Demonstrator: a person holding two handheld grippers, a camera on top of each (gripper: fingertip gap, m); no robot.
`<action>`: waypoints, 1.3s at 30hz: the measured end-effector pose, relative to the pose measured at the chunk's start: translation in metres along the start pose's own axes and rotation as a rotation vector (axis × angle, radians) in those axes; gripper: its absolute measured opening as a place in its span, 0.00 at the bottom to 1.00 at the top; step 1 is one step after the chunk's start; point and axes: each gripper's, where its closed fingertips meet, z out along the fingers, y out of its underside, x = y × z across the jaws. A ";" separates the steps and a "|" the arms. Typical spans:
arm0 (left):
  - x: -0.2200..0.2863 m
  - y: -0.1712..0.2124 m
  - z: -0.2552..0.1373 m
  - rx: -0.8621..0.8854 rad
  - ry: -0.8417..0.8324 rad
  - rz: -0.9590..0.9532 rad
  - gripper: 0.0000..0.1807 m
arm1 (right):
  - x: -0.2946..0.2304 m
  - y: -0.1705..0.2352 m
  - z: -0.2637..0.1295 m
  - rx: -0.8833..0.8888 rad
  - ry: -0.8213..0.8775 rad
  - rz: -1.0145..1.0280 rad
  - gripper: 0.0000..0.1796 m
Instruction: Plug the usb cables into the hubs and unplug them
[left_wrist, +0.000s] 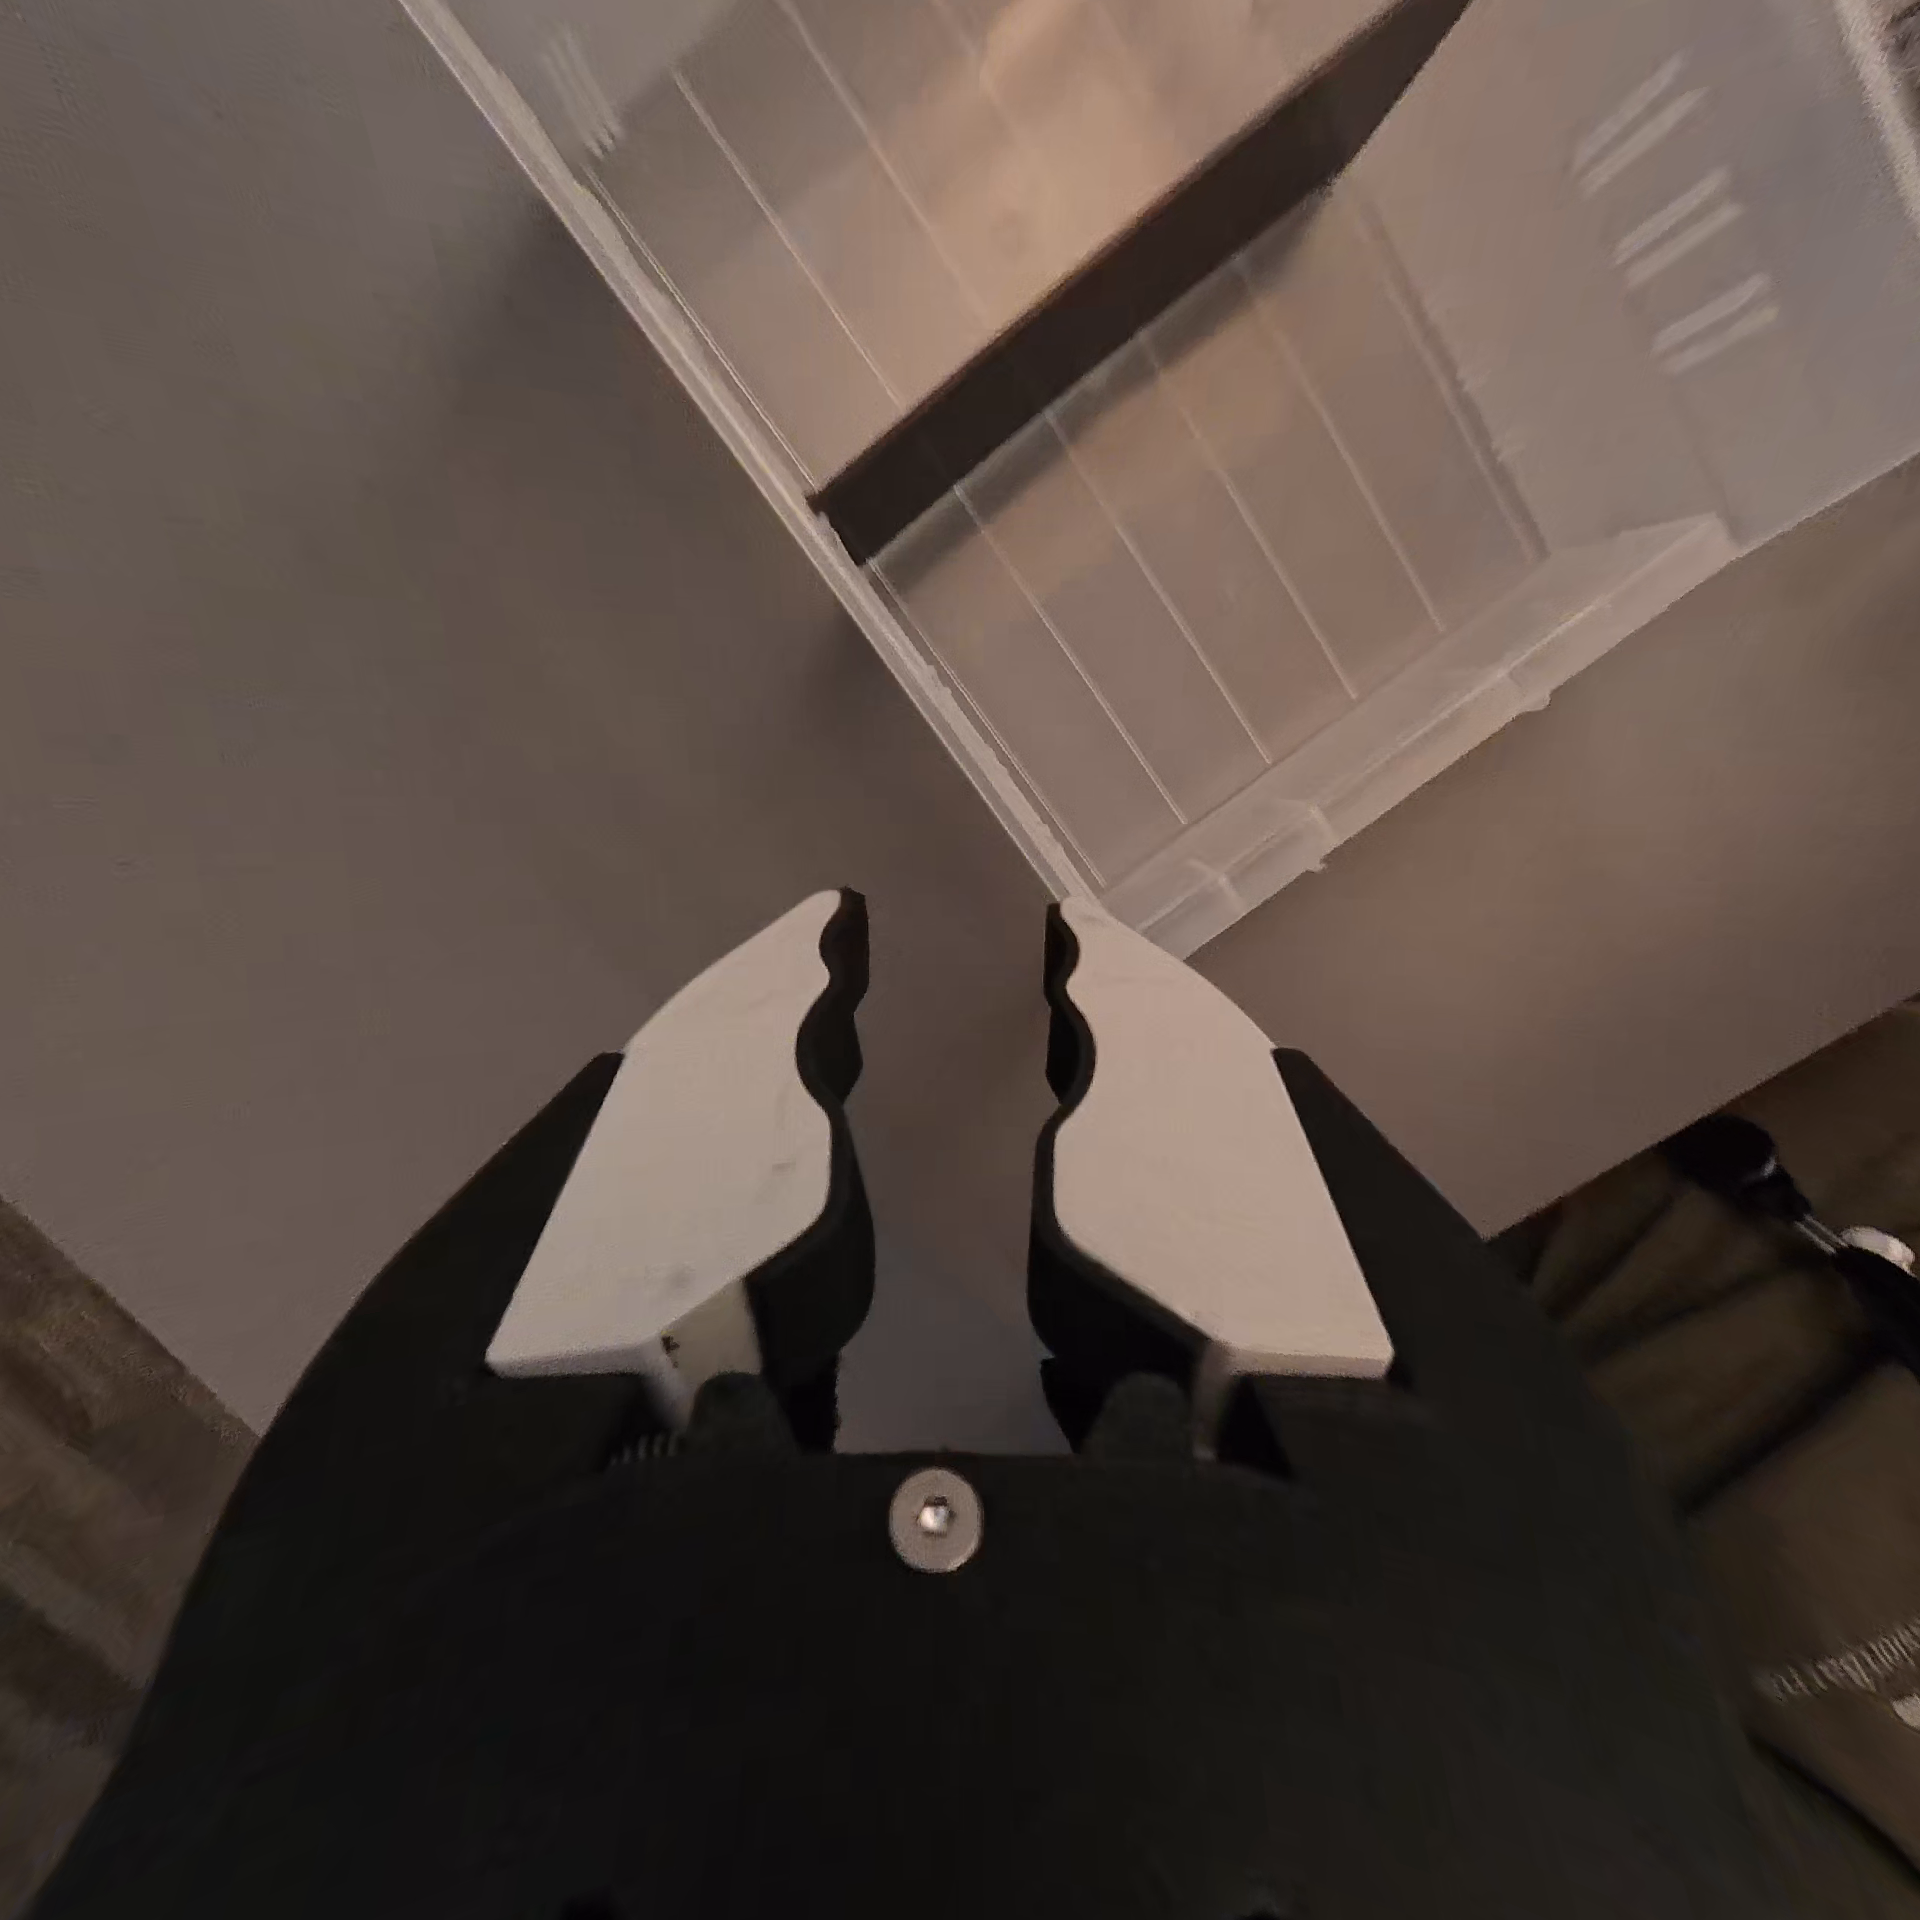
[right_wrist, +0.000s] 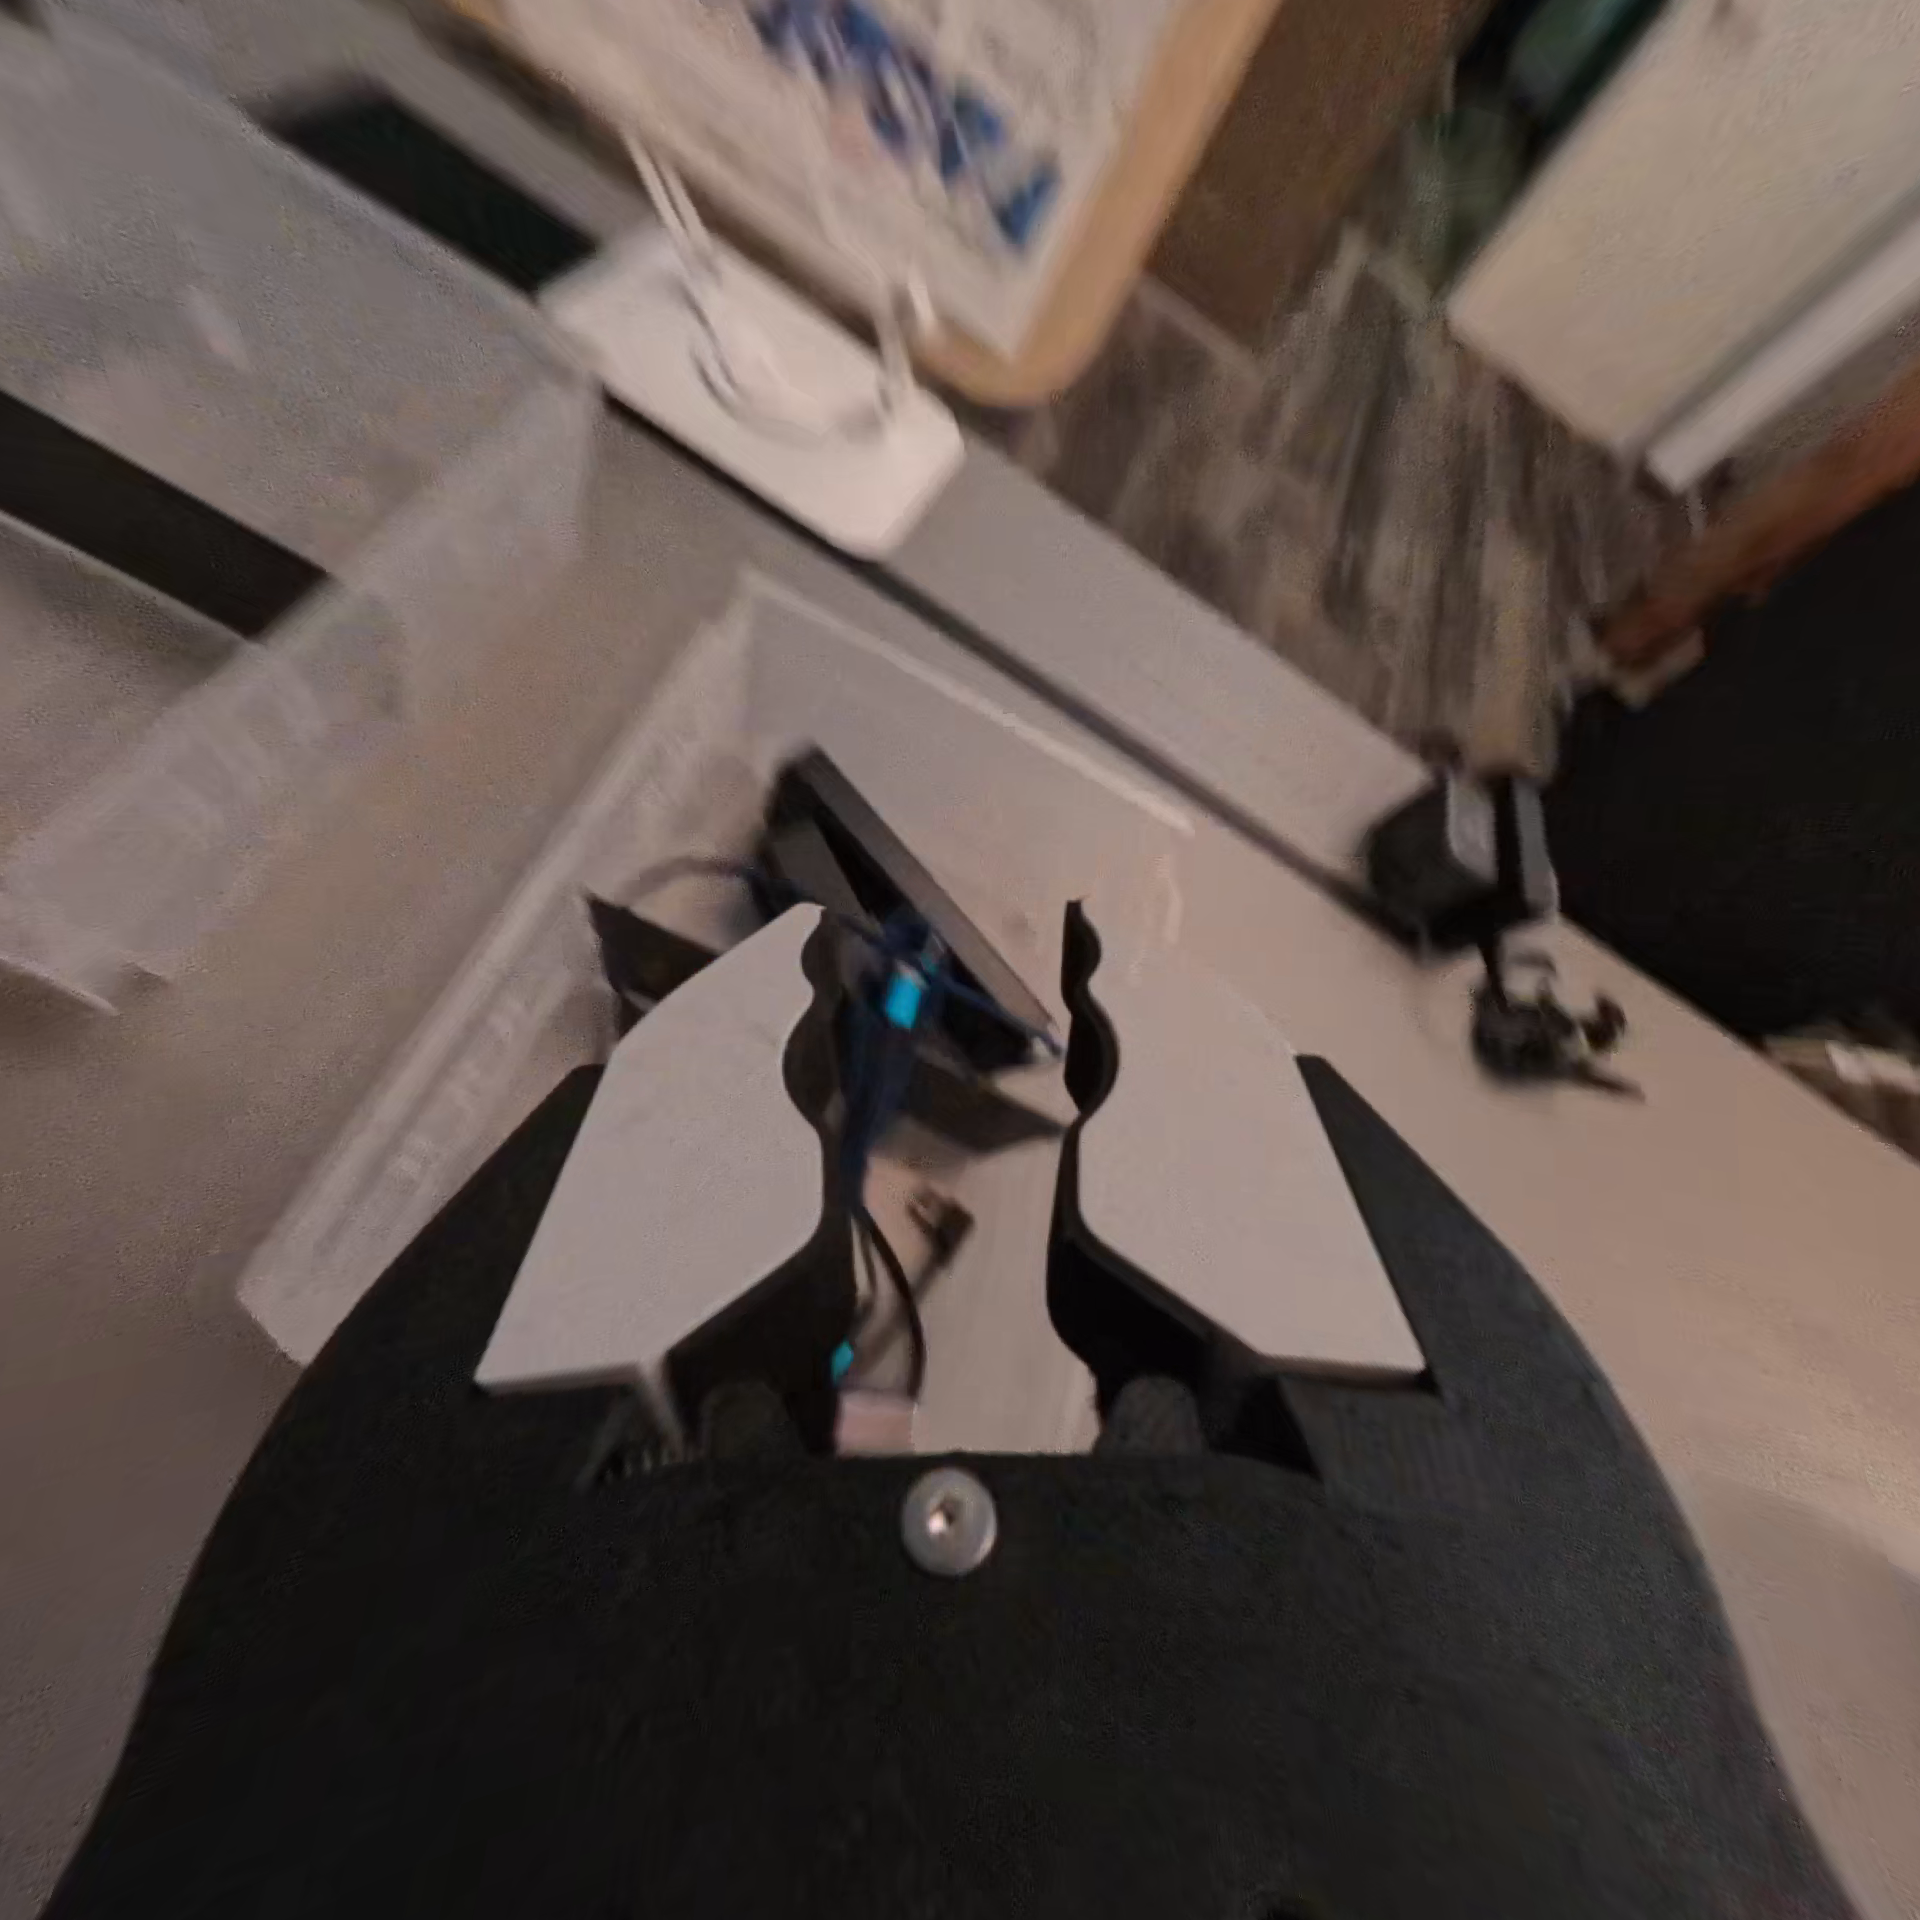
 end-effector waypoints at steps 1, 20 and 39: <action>0.000 -0.002 -0.006 0.033 -0.009 0.002 0.17 | -0.024 -0.024 -0.003 0.144 -0.066 -0.012 0.24; 0.043 -0.002 -0.035 0.127 -0.076 0.258 0.15 | -0.221 -0.009 0.145 -0.377 -0.525 0.116 0.34; 0.036 0.007 -0.043 0.161 -0.052 0.249 0.13 | -0.228 0.019 0.187 -0.840 -0.618 0.056 0.04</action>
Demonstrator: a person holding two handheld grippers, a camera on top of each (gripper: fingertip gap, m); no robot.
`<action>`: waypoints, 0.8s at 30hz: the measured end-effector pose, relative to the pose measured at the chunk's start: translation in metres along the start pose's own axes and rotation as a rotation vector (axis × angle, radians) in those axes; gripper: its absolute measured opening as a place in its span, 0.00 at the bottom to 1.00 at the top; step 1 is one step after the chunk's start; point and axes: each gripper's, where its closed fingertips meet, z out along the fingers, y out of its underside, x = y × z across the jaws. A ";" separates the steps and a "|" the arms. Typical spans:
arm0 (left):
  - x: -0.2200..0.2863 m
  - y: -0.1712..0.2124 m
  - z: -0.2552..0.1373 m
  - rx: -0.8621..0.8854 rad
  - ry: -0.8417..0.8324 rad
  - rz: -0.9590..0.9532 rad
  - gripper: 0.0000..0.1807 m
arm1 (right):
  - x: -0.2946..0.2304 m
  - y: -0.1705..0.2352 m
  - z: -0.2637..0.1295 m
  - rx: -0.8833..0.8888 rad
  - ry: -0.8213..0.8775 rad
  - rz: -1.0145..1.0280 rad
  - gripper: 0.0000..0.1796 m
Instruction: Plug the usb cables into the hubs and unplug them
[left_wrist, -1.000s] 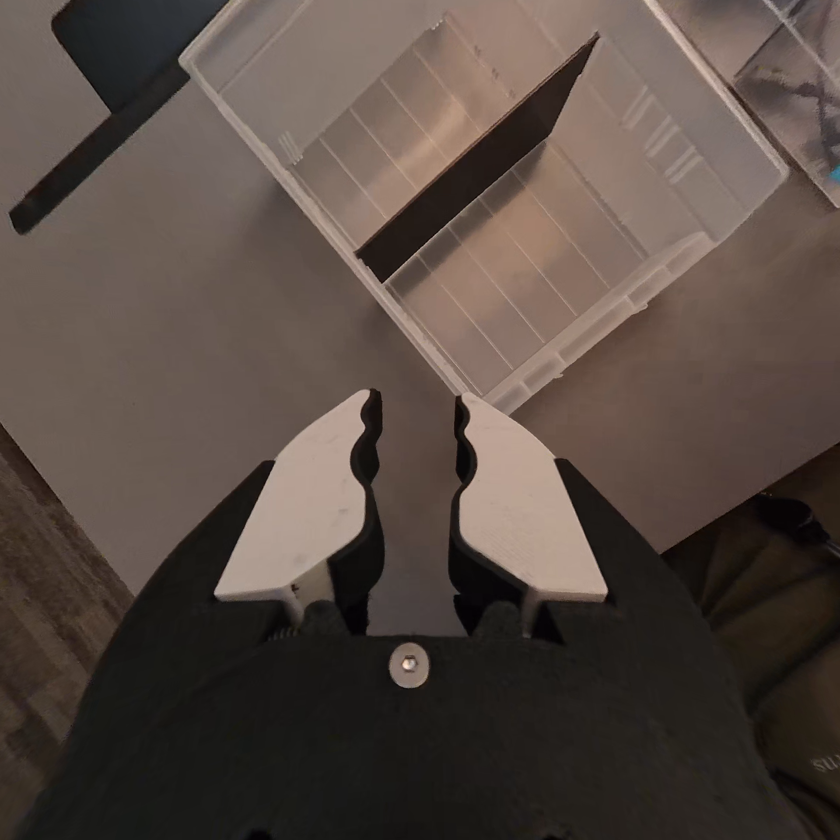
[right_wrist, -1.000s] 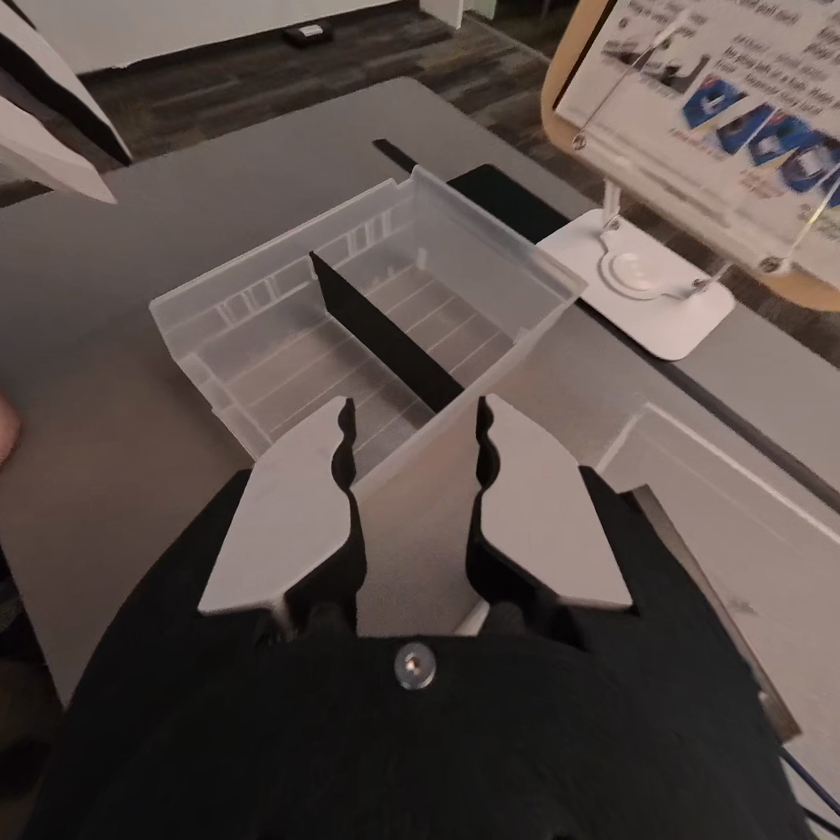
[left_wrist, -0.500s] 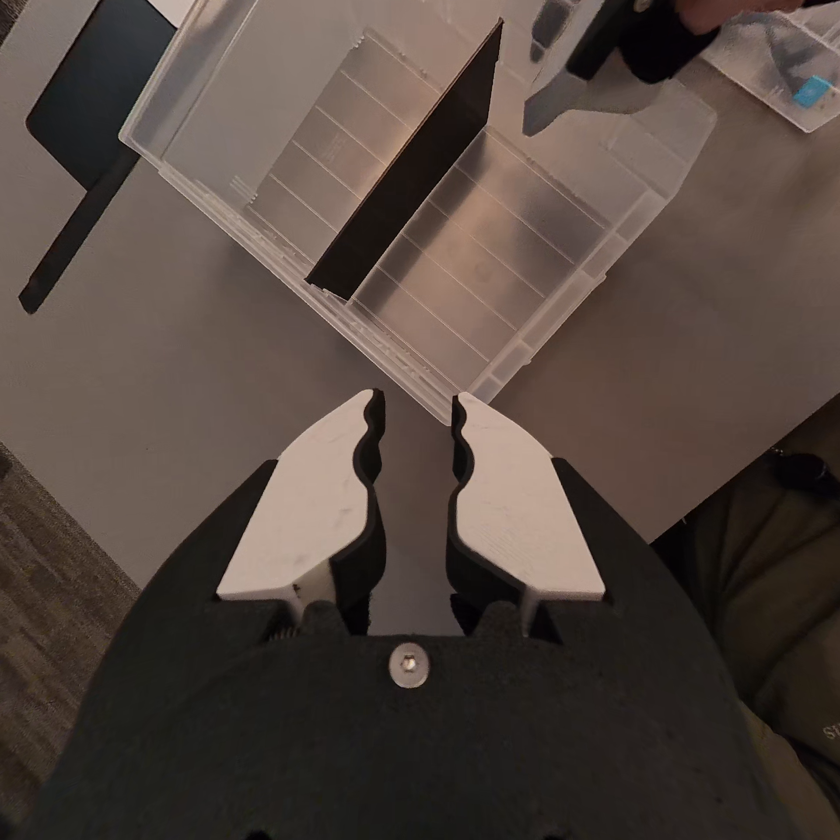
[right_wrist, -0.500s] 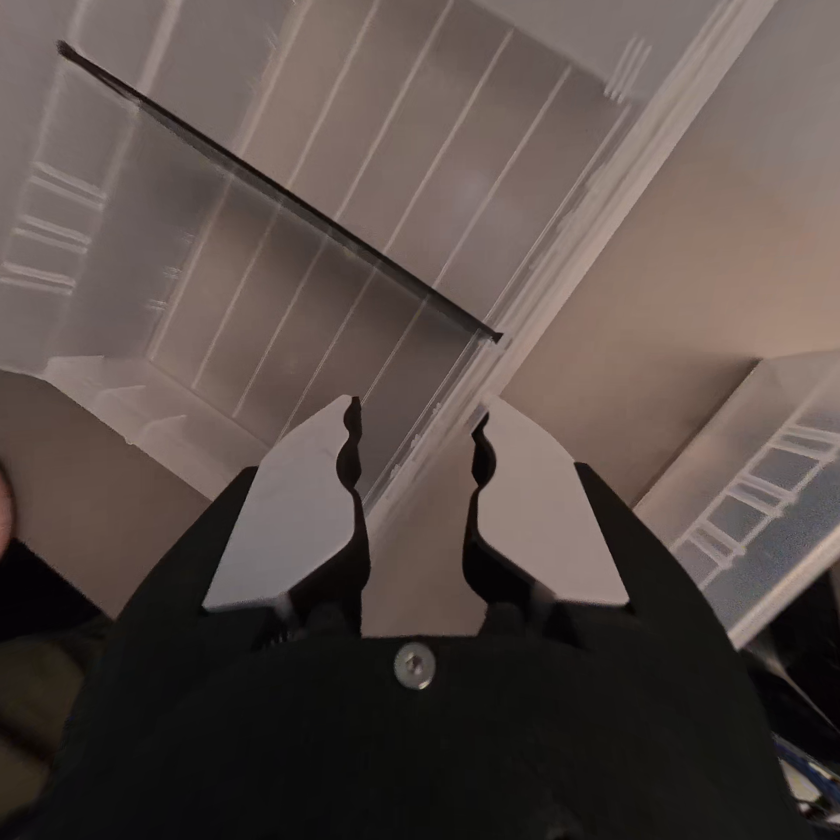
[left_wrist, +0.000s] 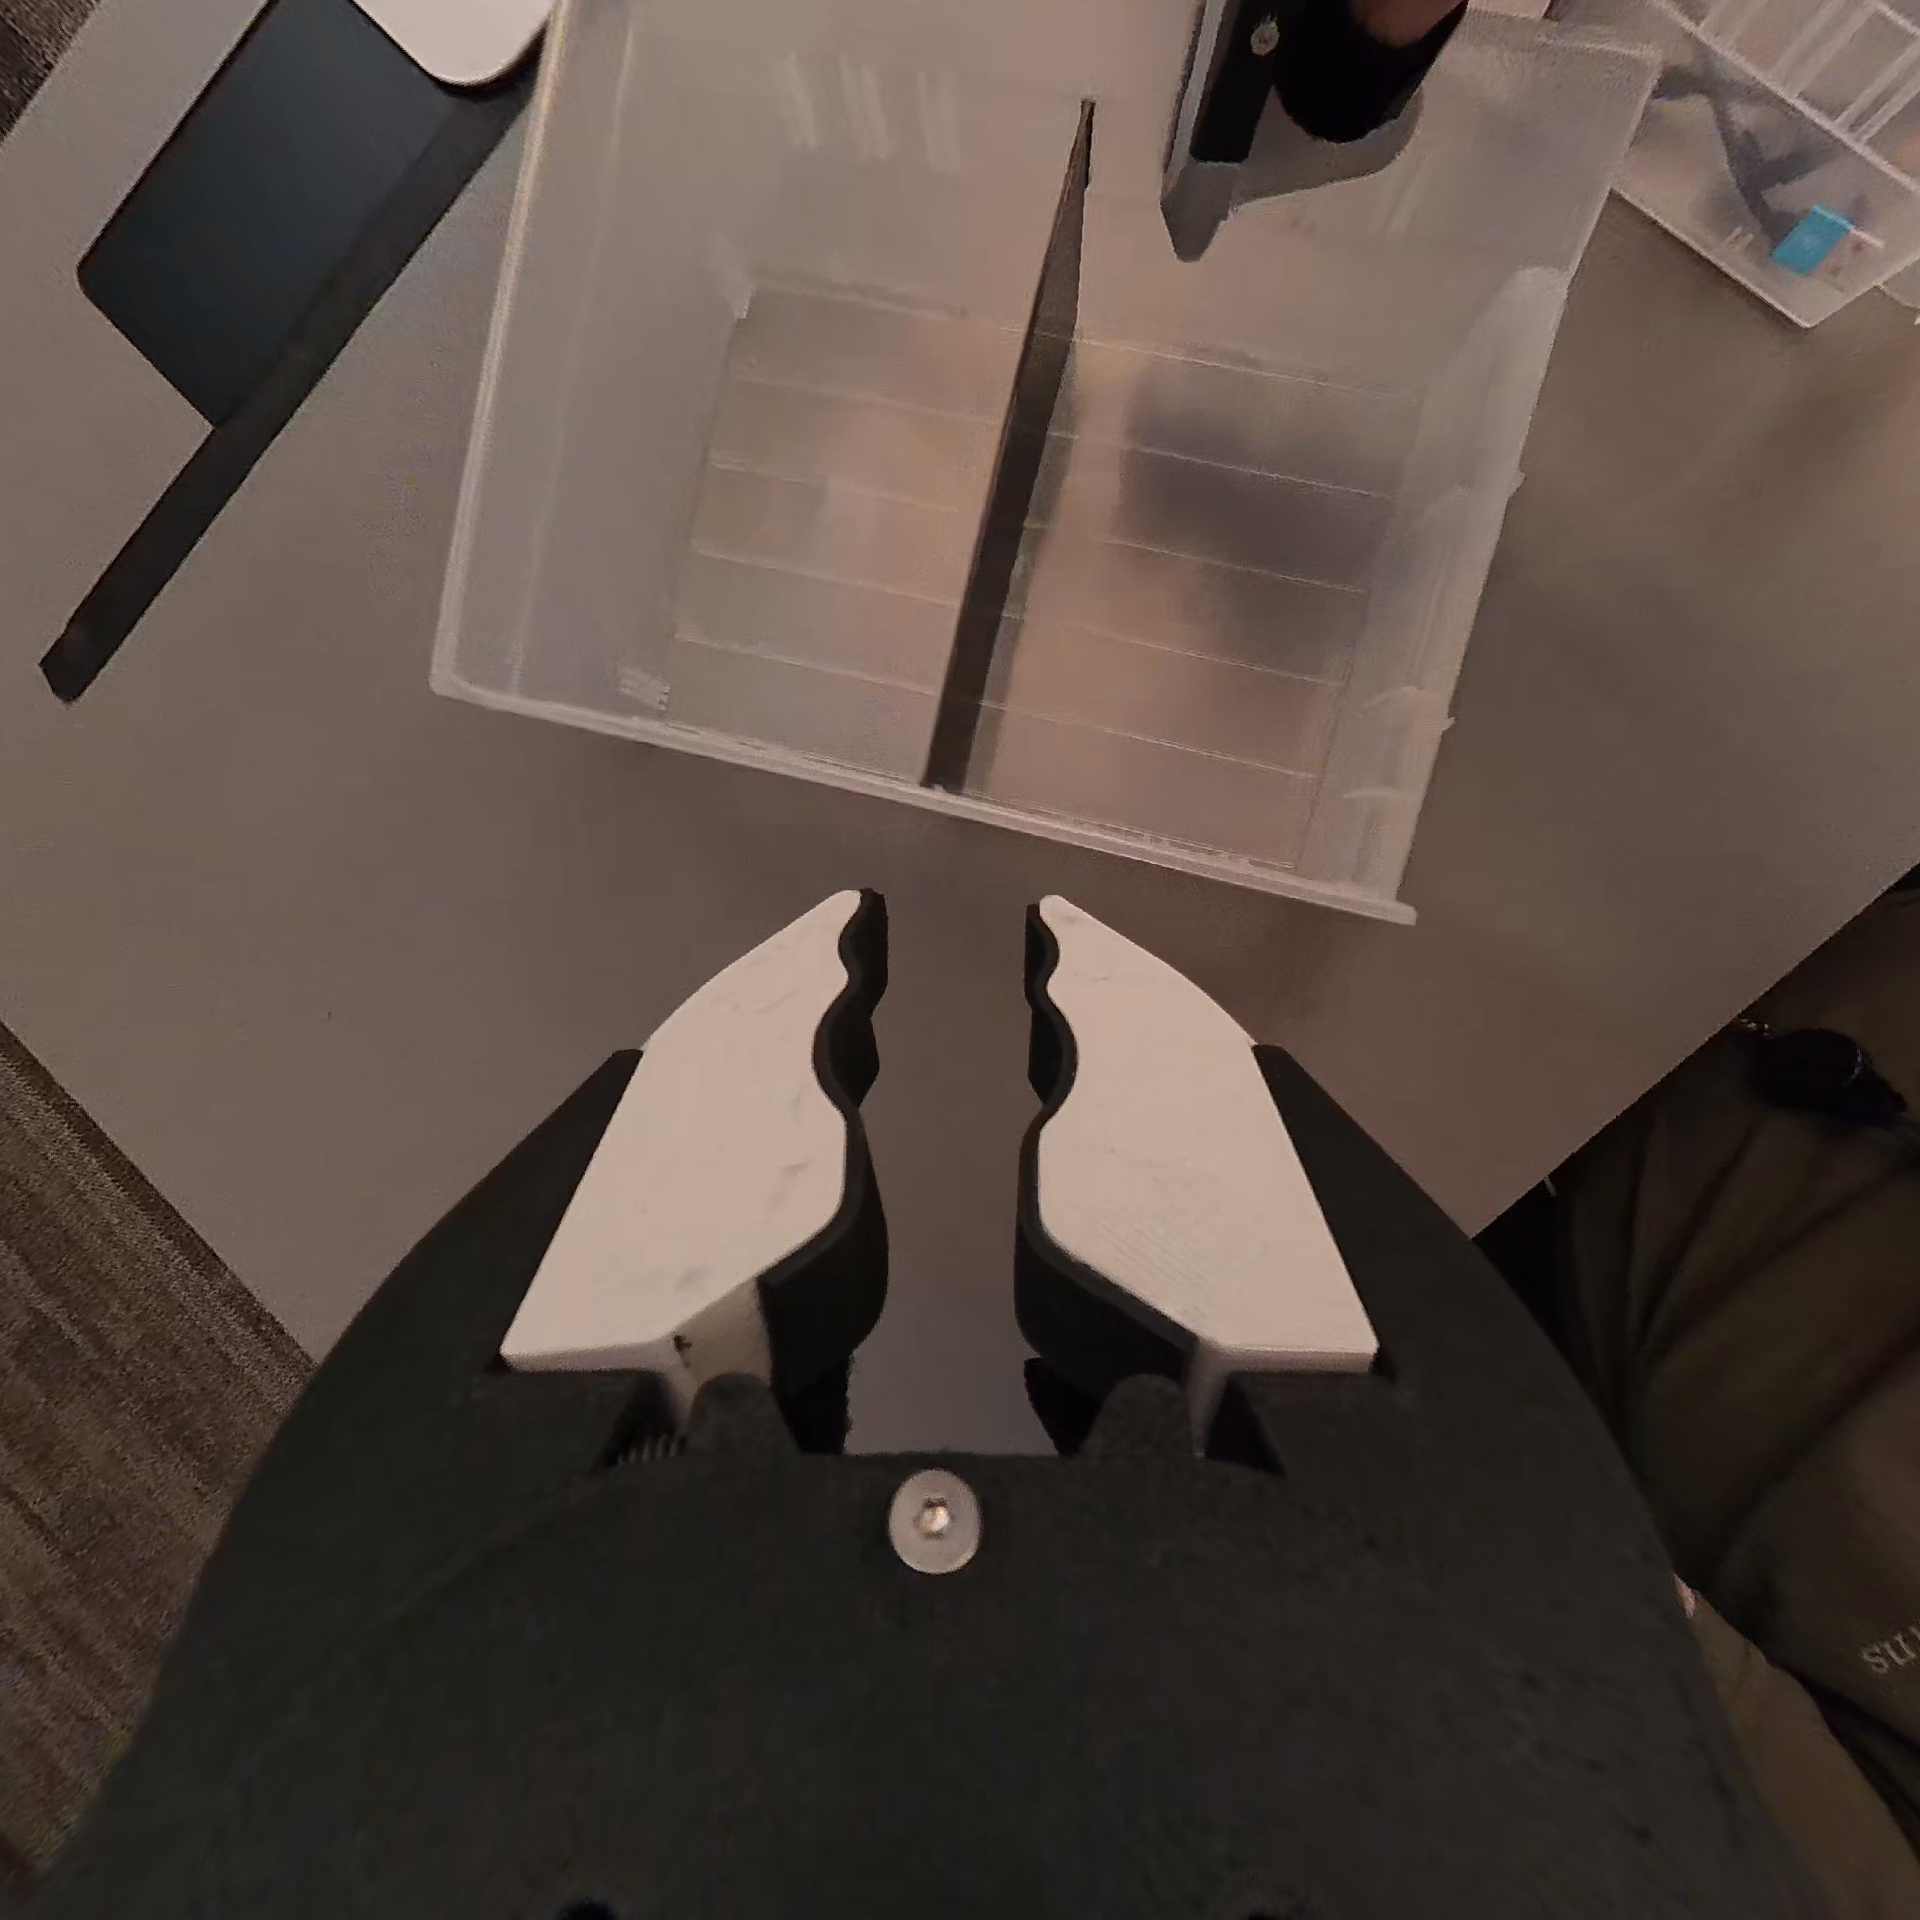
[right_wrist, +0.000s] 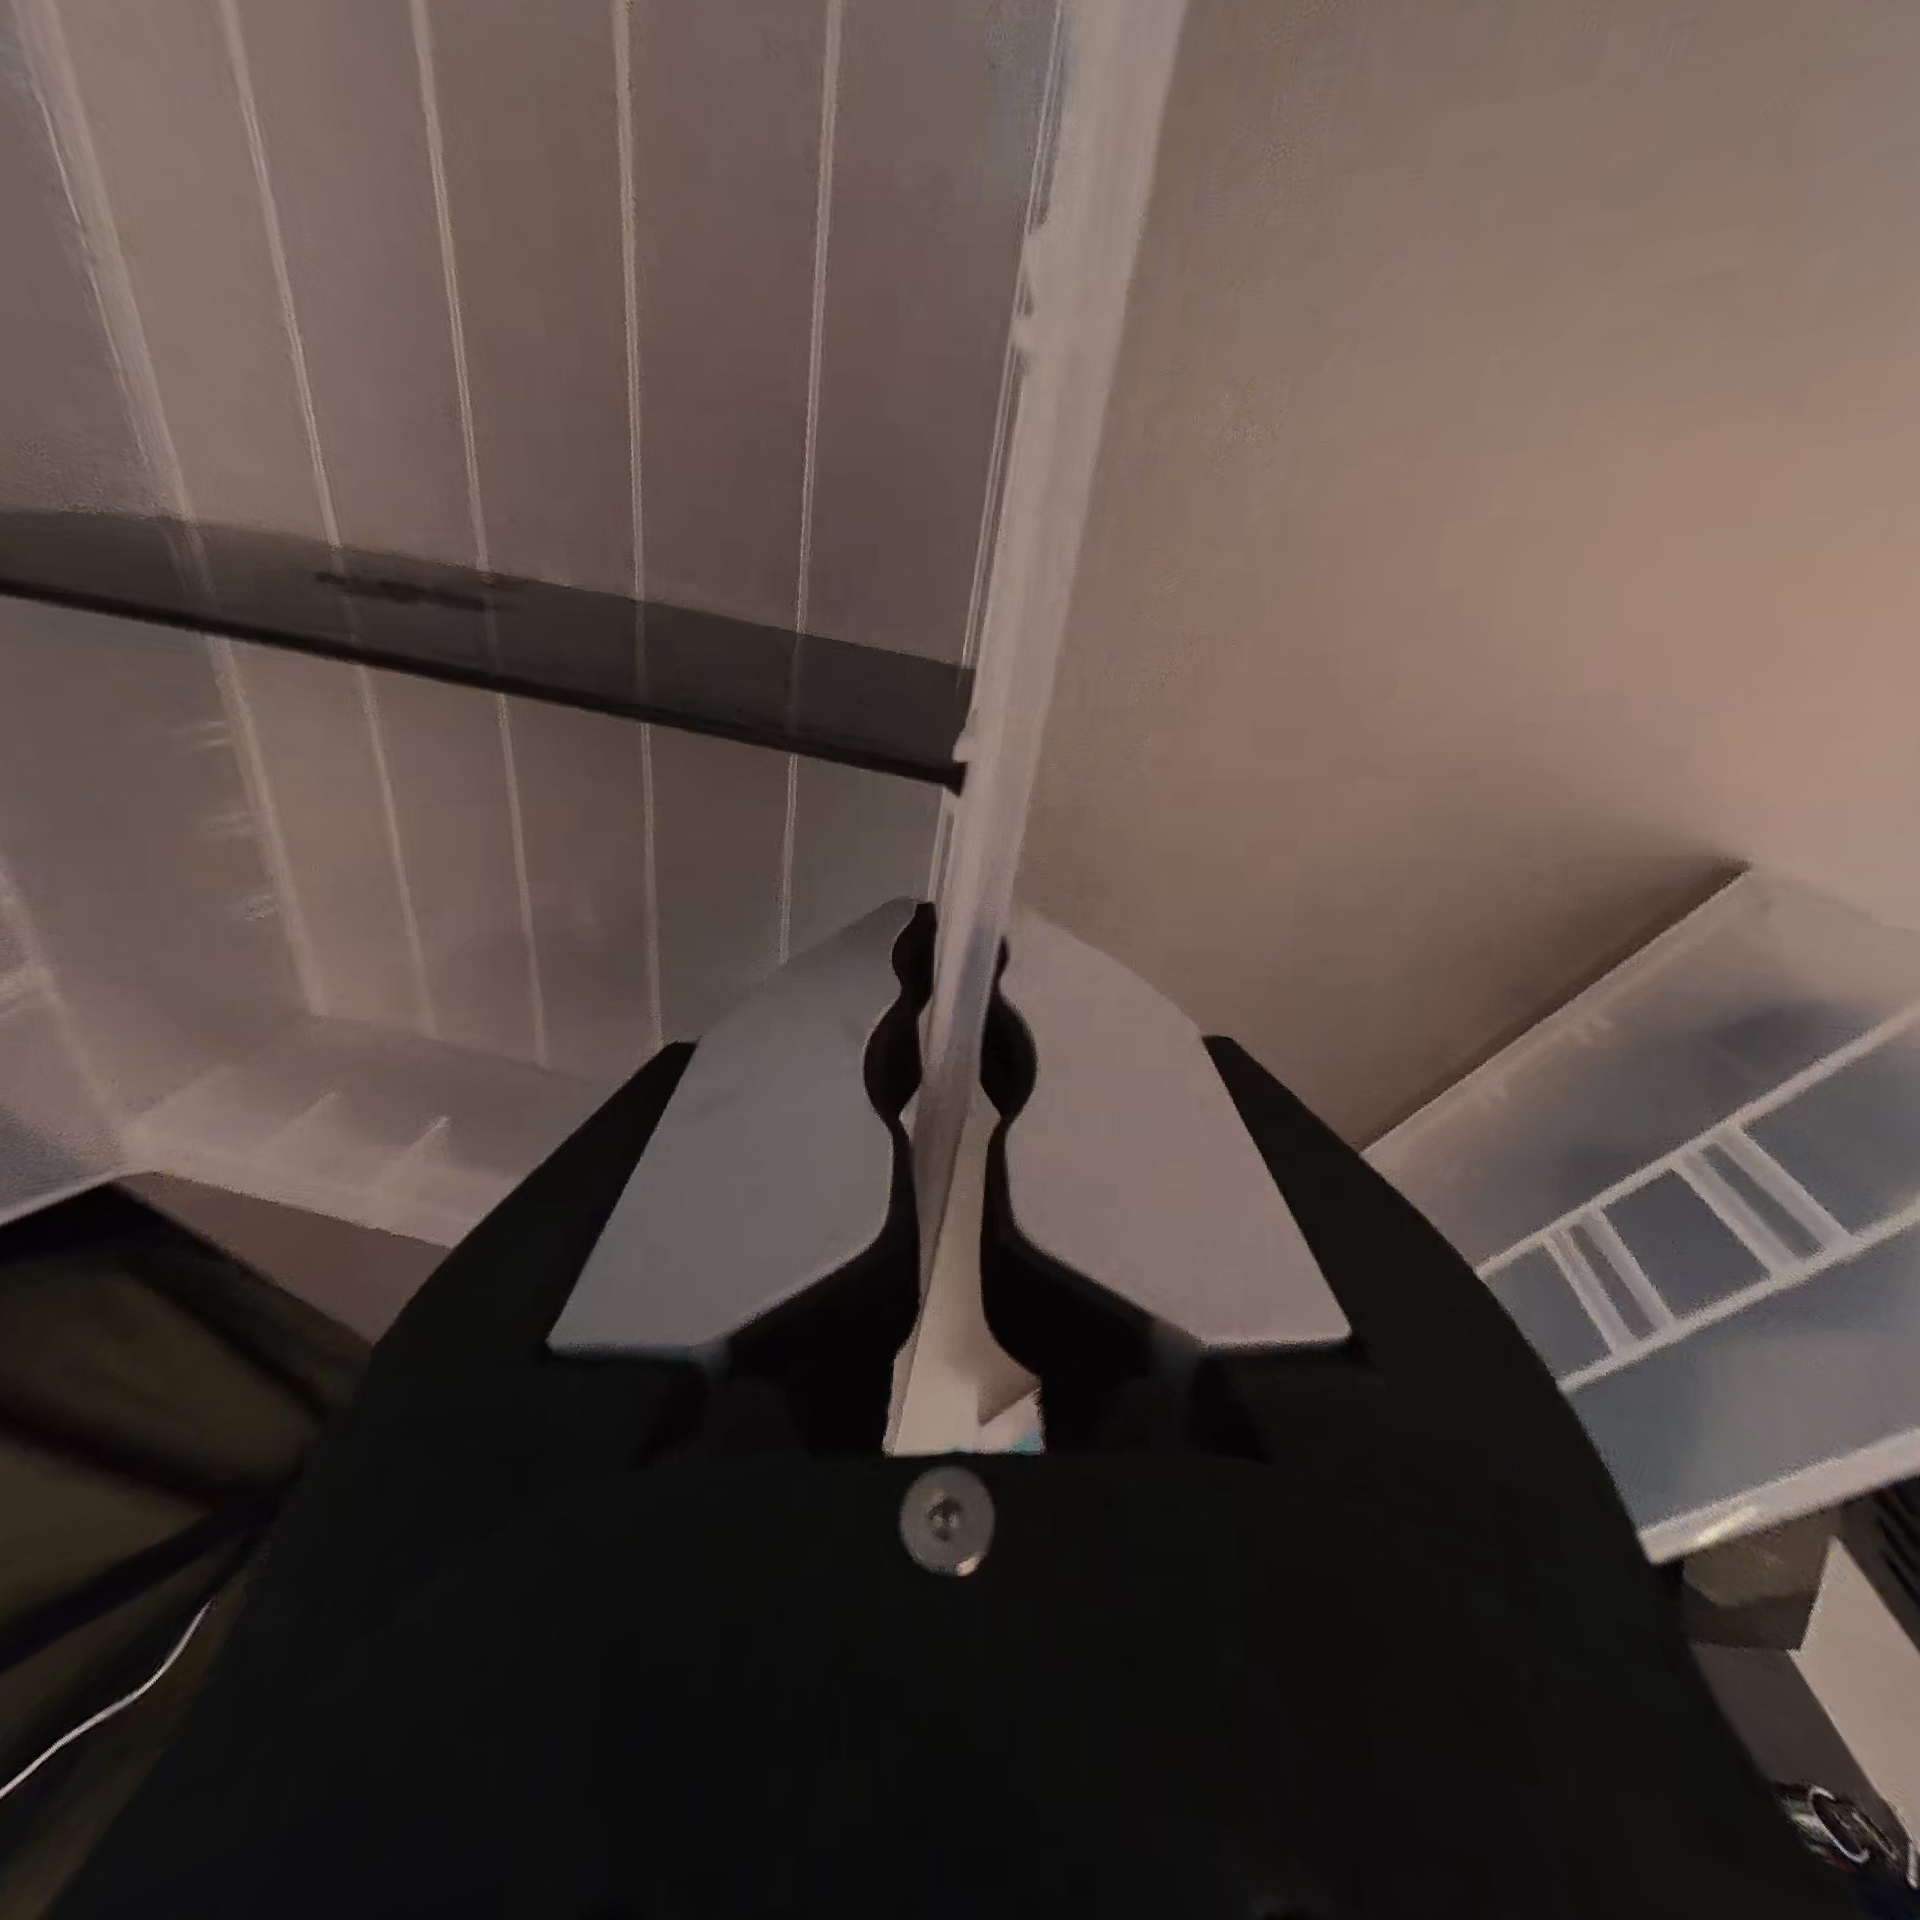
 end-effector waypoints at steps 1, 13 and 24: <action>0.000 0.000 0.000 0.001 -0.001 -0.002 0.13 | -0.001 0.001 0.001 -0.016 -0.021 -0.002 0.04; -0.015 -0.044 -0.046 0.327 -0.137 -0.039 0.12 | -0.008 0.002 0.000 -0.078 -0.048 -0.046 0.04; -0.035 -0.067 -0.226 1.345 -0.308 -0.268 0.17 | -0.016 0.026 -0.103 -0.085 -0.094 -0.113 0.03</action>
